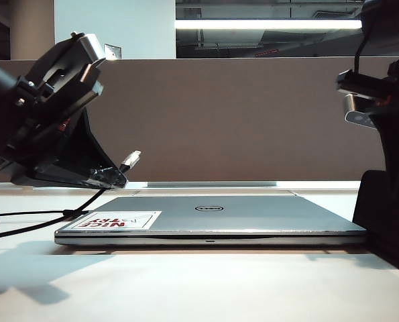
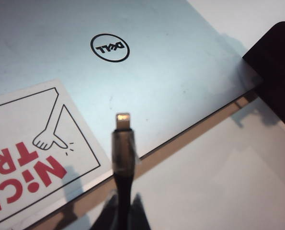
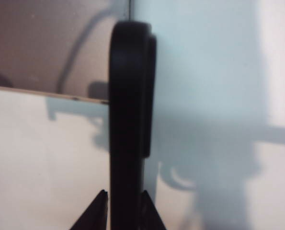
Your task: Pick up the charging cable and the phone, plug the charging cable into the charging port on the phone, and finally place them back on the table.
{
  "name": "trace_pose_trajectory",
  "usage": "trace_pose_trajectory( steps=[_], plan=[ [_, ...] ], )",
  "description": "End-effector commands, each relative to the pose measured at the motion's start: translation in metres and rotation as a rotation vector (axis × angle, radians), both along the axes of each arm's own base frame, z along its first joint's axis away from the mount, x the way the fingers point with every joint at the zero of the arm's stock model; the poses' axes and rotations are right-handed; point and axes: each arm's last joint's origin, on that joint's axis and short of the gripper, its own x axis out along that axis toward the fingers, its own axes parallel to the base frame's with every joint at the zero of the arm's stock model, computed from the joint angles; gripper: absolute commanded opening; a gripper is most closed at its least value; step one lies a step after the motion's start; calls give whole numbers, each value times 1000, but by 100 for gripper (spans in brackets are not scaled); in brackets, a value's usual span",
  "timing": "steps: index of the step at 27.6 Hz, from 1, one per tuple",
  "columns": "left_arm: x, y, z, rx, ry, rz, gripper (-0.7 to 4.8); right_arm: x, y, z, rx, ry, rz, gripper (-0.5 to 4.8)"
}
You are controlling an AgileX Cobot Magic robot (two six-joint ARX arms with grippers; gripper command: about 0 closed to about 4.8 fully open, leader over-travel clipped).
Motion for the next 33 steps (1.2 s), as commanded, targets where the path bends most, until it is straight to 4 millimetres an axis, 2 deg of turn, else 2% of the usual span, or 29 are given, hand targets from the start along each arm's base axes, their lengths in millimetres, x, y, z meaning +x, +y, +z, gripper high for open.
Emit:
trace_pose_trajectory(
  steps=[1, 9, 24, 27, 30, 33],
  plan=[
    [1, -1, 2, -10, -18, -3, -6, 3, 1, -2, 7, -1, 6, 99],
    [0, -1, 2, -10, -18, -3, -6, 11, 4, -12, -12, -2, 7, 99],
    [1, -1, 2, -10, -18, -3, -6, 9, 3, -13, -22, 29, 7, 97],
    [1, -1, 2, -10, -18, -3, -6, 7, 2, -13, -29, 52, 7, 77],
    [1, -1, 2, -10, -18, -3, -6, 7, 2, -13, -28, 48, 7, 4],
    [1, -1, 2, -10, -18, -3, -6, 7, 2, -13, -27, 47, 7, -6]
  ],
)
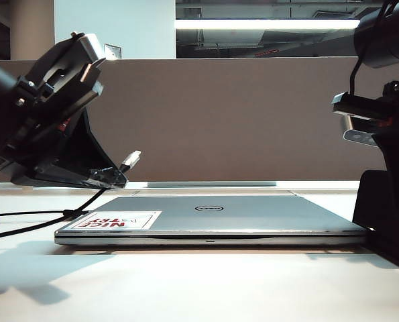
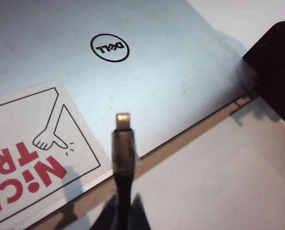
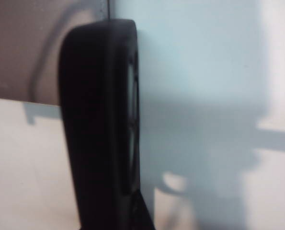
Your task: Pick up the charging cable and the phone, plug the charging cable into the charging port on the phone, and finally place them back on the table.
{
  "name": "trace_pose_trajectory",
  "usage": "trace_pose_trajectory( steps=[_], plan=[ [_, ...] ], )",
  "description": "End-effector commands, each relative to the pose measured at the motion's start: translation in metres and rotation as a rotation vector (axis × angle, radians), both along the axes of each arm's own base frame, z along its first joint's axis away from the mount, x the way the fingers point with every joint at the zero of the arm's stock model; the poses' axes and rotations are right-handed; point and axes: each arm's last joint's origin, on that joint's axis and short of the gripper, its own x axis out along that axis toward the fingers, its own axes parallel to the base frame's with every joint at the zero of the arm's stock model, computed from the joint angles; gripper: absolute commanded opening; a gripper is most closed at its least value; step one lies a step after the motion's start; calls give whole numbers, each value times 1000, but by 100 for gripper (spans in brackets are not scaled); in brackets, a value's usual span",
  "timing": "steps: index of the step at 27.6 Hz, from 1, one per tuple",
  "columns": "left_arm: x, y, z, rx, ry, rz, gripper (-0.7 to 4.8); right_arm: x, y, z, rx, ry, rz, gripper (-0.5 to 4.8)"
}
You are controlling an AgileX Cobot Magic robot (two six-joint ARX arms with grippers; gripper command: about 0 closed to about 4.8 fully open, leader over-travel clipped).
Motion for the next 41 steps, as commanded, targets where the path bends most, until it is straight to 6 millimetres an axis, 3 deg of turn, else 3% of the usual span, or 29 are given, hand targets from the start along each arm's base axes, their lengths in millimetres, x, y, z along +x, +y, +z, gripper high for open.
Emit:
trace_pose_trajectory(
  steps=[1, 5, 13, 24, 29, 32, 41],
  plan=[
    [1, -1, 2, -10, -18, -3, -6, 0, 0, 1, 0, -5, 8, -6],
    [1, -1, 2, -10, -18, -3, -6, 0, 0, 5, -3, -12, 8, -6],
    [-1, -2, 2, -12, -9, -11, -6, 9, 3, 47, 18, -123, 9, -6],
    [-21, -21, 0, -71, 95, -81, -6, 39, 23, 72, 541, -386, 102, -6],
    [-22, -22, 0, -112, 147, -52, -6, 54, 31, 70, 674, -430, 136, -6],
    [-22, -22, -1, -108, 153, -50, -6, 66, 37, 57, 754, -386, 176, -6],
    [-22, -22, -1, -106, 159, -48, -6, 75, 40, 39, 760, -329, 172, -6]
  ],
)
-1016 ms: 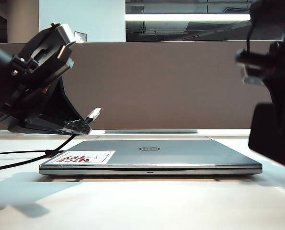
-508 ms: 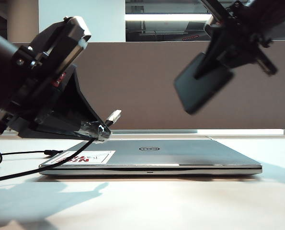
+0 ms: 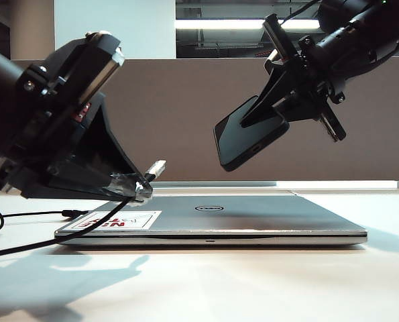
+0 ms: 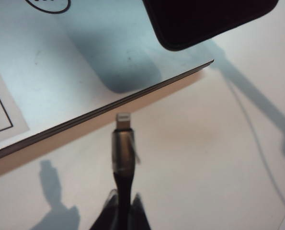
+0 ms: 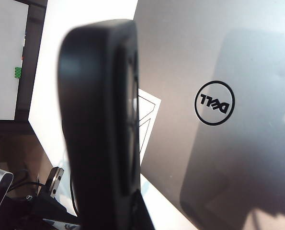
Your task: Pick up the charging cable and the phone, plug the charging cable into the charging port on the phone, and finally place them back on the table.
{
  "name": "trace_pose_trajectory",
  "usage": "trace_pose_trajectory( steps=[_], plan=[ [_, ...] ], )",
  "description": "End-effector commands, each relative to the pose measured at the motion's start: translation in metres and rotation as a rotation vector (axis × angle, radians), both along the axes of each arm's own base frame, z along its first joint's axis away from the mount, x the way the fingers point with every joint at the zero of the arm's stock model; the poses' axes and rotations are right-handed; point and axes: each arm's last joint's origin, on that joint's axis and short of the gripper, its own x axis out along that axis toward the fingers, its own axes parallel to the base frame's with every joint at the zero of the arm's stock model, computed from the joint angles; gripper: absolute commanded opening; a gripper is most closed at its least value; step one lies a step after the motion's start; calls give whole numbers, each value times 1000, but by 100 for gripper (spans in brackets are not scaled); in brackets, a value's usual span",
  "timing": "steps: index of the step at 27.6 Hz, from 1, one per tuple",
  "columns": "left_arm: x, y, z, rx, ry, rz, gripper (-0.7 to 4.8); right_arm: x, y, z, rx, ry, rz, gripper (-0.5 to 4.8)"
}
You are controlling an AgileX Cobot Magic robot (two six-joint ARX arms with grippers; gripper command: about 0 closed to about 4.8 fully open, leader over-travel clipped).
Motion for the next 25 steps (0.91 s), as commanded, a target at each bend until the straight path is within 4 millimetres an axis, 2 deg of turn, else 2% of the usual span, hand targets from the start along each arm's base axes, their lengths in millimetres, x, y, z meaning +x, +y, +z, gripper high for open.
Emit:
trace_pose_trajectory(
  steps=[1, 7, 12, 18, 25],
  plan=[
    [0, -1, 2, -13, -4, 2, -6, 0, 1, 6, 32, -26, 21, -6],
    [0, -1, 2, -20, 6, 9, -6, 5, 3, -1, 38, -25, 14, -5],
    [0, -1, 2, -23, 10, 12, -6, 8, 3, -17, 110, -28, -38, -5],
    [0, -1, 2, -31, 22, 20, -6, 3, 5, -34, 270, -91, -47, -5],
    [1, -1, 4, -65, 31, 36, -6, -5, 5, -45, 321, -119, -57, -5]
  ],
)
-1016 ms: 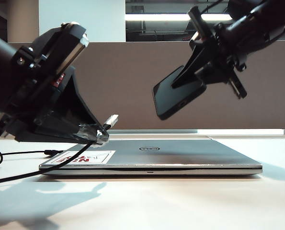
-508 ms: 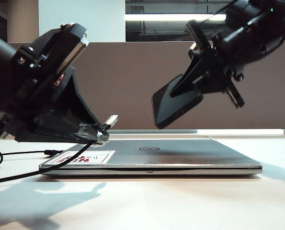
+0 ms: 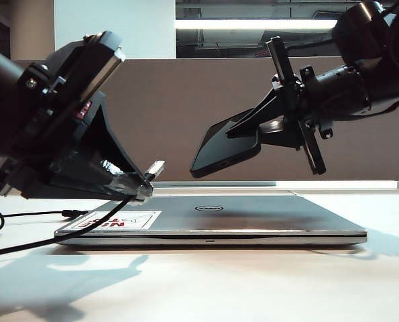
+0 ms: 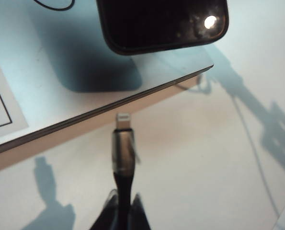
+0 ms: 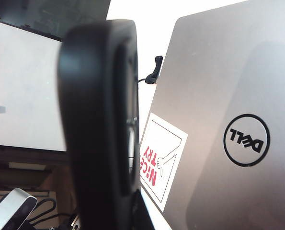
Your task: Pick up the charging cable and the phone, plug the charging cable into the charging port on the phone, and finally place them back on the table.
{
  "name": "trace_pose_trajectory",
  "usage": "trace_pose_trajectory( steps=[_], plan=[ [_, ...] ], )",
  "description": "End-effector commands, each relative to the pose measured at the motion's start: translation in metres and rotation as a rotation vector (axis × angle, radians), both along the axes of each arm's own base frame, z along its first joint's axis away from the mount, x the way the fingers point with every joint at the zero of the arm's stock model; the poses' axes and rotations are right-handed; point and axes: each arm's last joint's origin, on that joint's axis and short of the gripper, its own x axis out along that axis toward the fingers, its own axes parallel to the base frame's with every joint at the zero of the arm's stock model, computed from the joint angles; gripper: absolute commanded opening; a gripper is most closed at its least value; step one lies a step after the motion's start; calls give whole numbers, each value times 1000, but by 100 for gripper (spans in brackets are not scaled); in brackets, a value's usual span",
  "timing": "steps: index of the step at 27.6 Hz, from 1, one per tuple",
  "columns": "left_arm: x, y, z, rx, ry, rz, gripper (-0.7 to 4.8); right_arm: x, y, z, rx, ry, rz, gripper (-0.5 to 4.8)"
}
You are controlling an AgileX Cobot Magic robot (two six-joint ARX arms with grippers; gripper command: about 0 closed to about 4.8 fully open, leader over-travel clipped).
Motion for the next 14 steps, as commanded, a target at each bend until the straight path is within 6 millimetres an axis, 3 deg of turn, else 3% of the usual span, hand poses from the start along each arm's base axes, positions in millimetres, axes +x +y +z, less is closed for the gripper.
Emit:
trace_pose_trajectory(
  steps=[1, 14],
  plan=[
    [1, -1, 3, -43, 5, 16, -6, -2, 2, 5, 50, -66, 16, -5],
    [7, -8, -4, -109, 75, 68, -6, -5, 14, -3, 133, -94, 20, -5]
  ],
)
